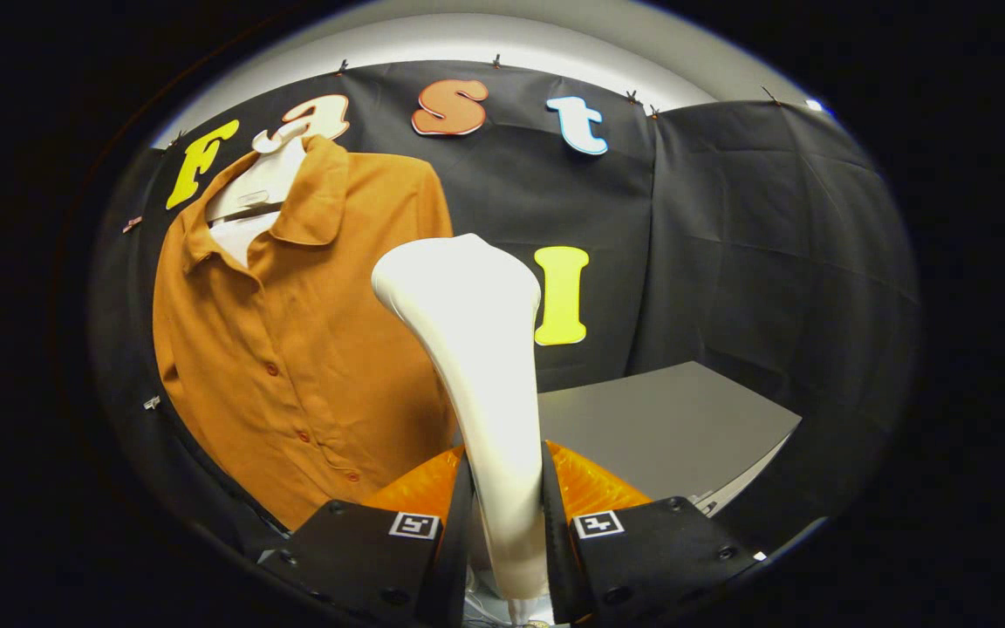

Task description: Iron the clothes twice with a garment steamer, once on the left side and once on the right side.

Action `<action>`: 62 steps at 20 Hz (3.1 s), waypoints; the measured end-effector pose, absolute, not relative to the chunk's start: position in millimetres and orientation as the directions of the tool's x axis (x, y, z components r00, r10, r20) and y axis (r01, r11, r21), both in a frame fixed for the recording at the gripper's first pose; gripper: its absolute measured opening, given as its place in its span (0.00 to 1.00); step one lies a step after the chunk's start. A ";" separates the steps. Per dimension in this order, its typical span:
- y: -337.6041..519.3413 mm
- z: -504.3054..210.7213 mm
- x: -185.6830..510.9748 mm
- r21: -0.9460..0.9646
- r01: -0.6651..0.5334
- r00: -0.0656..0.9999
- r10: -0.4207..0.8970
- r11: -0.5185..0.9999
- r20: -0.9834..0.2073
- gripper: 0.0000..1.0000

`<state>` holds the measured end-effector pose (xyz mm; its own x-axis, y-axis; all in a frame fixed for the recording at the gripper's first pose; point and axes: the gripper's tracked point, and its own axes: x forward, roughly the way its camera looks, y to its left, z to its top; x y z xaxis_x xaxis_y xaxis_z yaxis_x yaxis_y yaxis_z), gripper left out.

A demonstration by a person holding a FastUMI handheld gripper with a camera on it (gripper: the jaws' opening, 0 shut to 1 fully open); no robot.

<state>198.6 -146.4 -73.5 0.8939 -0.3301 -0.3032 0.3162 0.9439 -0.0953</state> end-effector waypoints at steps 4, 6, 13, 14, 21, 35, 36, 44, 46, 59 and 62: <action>-107.3 -71.2 212.2 -0.111 0.313 0.899 -0.332 0.943 -0.286 0.41; -92.8 -71.4 223.0 -0.118 0.307 0.901 -0.328 0.944 -0.282 0.41; -63.4 -77.8 262.3 -0.148 0.283 0.899 -0.316 0.948 -0.304 0.41; -62.4 -79.4 264.7 -0.156 0.288 0.894 -0.324 0.945 -0.309 0.41; -58.7 -108.6 277.5 -0.230 0.295 0.852 -0.364 0.927 -0.375 0.41; -53.3 -203.4 266.5 -0.232 0.277 0.728 -0.361 0.932 -0.582 0.41; -53.7 -208.2 264.0 -0.228 0.279 0.720 -0.360 0.933 -0.593 0.42; -60.0 -237.0 247.8 -0.218 0.286 0.643 -0.355 0.933 -0.679 0.42; -62.0 -241.8 246.0 -0.216 0.290 0.624 -0.355 0.932 -0.696 0.42; -66.5 -247.7 231.3 -0.191 0.326 0.580 -0.356 0.926 -0.733 0.42; -67.1 -222.3 236.7 -0.186 0.345 0.649 -0.376 0.920 -0.662 0.42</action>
<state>236.7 -67.1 -222.3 0.6486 -0.3763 -0.6616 0.3447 0.9202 -0.1855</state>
